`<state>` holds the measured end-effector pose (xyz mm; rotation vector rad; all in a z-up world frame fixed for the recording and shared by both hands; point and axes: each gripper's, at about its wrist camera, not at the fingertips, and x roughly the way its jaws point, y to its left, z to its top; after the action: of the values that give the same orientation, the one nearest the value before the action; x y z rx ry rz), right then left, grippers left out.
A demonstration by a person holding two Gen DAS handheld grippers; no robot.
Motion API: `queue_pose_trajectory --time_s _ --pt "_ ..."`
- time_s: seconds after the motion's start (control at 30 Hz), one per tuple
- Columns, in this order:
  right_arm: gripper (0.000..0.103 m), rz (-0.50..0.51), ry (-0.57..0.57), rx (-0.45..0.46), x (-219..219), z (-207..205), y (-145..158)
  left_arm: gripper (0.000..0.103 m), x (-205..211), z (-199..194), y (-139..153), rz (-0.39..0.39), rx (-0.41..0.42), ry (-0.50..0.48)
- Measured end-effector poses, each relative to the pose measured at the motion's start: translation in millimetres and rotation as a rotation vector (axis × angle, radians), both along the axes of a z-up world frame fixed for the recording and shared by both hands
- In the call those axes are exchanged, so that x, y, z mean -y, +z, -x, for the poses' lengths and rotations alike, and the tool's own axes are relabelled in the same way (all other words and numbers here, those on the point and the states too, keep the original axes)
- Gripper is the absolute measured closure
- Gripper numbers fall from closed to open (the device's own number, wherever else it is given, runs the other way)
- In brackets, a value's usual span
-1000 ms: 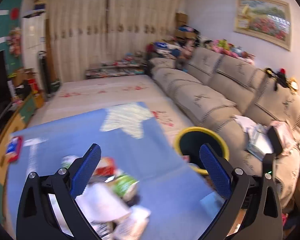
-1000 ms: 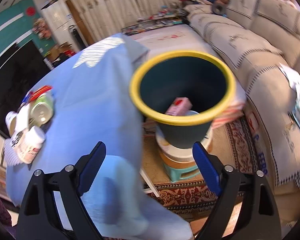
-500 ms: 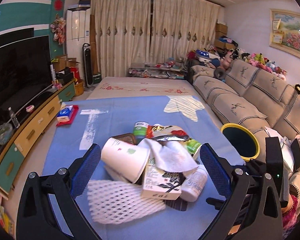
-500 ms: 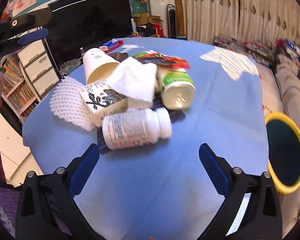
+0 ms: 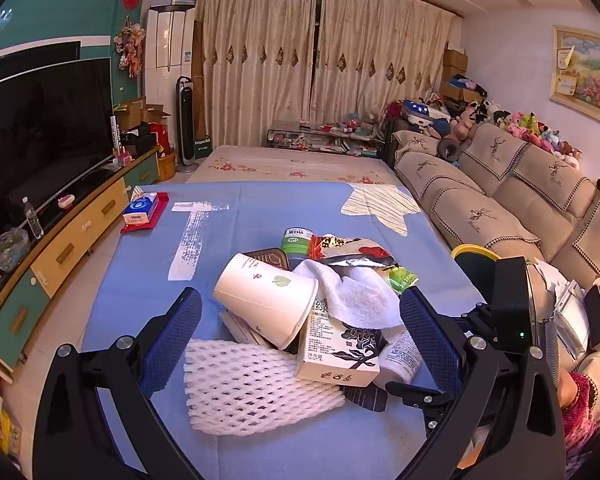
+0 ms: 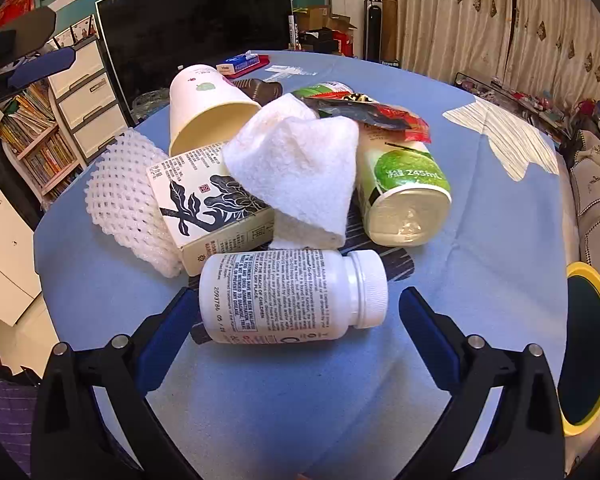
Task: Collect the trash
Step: 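Grasp the white pill bottle with the right gripper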
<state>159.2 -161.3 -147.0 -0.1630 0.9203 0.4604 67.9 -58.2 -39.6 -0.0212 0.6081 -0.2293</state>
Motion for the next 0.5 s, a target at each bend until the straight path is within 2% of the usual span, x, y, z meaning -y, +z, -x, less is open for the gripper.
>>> queue_pose_trajectory --time_s 0.13,0.23,0.5 --pt "0.007 0.002 0.010 -0.004 -1.9 -2.5 -1.0 0.005 2.1 -2.5 -3.8 0.006 -0.013 -0.001" --pt "0.022 -0.001 0.009 -0.023 -2.1 -4.4 -3.2 0.005 3.5 -3.0 -5.2 0.007 -0.018 -0.003" --pt "0.022 -0.045 -0.013 -0.033 10.9 6.3 2.6 0.005 7.8 -6.6 -11.9 0.008 -0.027 -0.007"
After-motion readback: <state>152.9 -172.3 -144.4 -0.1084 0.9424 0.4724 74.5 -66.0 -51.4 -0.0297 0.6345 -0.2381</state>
